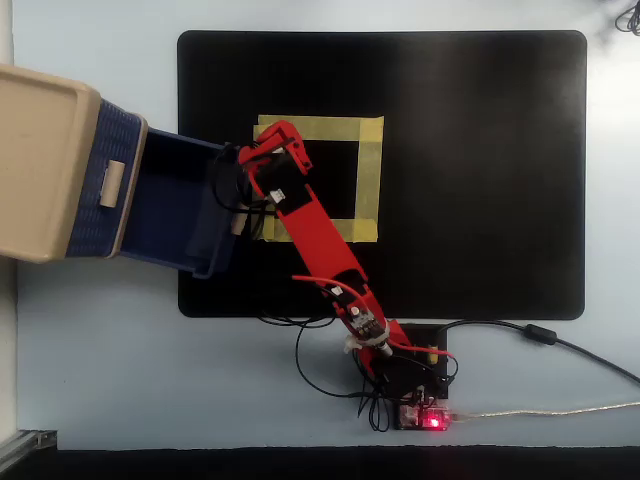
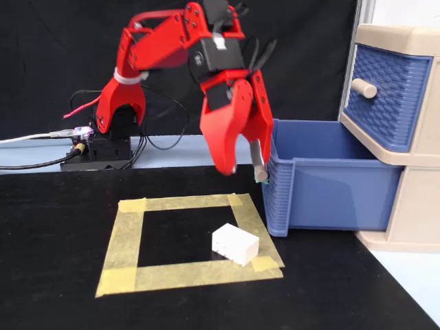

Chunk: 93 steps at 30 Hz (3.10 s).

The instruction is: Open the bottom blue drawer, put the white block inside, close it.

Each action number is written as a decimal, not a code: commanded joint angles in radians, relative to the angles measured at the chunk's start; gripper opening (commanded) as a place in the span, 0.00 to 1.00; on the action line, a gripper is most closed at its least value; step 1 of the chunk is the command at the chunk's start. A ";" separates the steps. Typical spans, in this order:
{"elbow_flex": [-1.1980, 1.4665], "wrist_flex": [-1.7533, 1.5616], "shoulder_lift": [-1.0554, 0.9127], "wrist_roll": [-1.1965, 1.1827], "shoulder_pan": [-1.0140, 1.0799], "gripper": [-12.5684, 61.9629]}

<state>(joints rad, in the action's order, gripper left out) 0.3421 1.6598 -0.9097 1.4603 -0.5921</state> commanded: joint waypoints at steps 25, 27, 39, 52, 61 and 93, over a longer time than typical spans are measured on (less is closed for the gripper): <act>-0.264 0.054 0.413 -0.044 0.075 0.27; -0.267 0.057 0.370 -0.037 0.095 0.05; -0.278 0.066 -0.156 0.423 0.126 0.06; -0.275 0.058 -0.069 1.164 -0.393 0.06; -0.285 0.041 0.011 1.146 -0.388 0.27; 0.281 -0.034 -0.156 1.080 -0.374 0.61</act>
<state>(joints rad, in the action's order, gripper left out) 0.6903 1.7257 -1.0600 2.4989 -0.9434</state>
